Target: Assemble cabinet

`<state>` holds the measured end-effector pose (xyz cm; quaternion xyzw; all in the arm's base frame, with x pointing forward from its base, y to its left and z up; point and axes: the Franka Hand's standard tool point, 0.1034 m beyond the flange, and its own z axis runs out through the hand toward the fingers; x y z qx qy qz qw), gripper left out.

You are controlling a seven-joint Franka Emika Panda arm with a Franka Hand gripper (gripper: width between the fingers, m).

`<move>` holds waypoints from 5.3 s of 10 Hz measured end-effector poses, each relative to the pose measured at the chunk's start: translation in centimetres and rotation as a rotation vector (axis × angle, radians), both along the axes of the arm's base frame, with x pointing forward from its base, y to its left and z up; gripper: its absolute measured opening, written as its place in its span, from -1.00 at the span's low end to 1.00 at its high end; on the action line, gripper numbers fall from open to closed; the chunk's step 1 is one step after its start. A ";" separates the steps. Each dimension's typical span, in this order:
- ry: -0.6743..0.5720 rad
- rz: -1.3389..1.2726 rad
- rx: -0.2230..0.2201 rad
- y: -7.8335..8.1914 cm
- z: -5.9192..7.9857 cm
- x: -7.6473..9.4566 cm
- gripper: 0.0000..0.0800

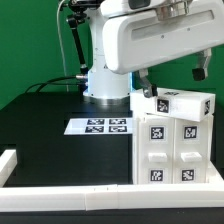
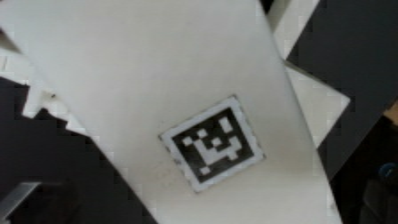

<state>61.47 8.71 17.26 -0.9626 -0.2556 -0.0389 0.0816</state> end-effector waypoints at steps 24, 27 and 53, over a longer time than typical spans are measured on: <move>0.124 -0.862 0.032 -0.7 -1.6 -0.3 0.39; 0.157 -1.074 0.045 -0.7 -1.6 -0.2 0.39; 0.368 -2.085 0.241 0.2 0.7 0.4 0.99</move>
Offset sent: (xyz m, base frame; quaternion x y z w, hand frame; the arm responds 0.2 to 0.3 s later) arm -0.0077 0.0045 -0.0161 0.0138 -0.0059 -0.0031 0.9999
